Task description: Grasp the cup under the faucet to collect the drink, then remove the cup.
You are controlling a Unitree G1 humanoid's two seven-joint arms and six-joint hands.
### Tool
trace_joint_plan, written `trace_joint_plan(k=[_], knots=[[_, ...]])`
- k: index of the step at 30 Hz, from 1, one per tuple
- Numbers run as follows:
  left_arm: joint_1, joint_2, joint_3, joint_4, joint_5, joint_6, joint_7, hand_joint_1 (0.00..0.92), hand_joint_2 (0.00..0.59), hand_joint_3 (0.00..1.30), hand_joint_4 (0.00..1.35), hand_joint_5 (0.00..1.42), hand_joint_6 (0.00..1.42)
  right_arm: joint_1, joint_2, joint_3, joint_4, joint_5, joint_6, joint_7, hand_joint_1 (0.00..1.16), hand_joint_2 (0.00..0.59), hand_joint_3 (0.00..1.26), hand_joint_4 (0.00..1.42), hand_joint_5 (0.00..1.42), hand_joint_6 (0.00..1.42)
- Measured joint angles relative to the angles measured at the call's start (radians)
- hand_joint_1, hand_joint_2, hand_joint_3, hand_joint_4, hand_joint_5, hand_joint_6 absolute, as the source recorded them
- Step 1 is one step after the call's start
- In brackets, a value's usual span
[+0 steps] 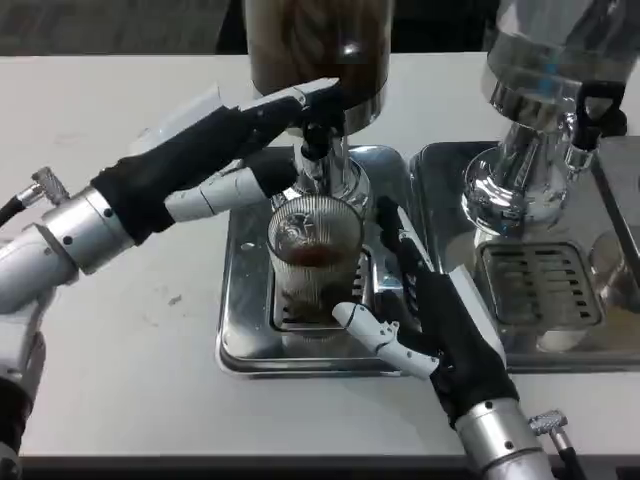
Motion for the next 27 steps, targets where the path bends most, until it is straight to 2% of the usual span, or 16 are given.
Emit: trace_joint_plan(k=[10,27], knots=[[0.000,-0.023,0.052,-0.012,-0.060,0.052,-0.076,0.000,0.050,0.19,0.09,0.17,0.10,-0.001,0.011,0.000,0.018,0.000,-0.018,-0.010,0.59,0.253,0.00,0.01,0.00,0.02],[0.005,-0.037,0.146,-0.161,-0.144,0.134,-0.132,0.000,0.048,0.21,0.11,0.18,0.13,-0.002,0.013,0.000,0.022,0.000,-0.024,-0.010,0.58,0.251,0.00,0.01,0.00,0.02]])
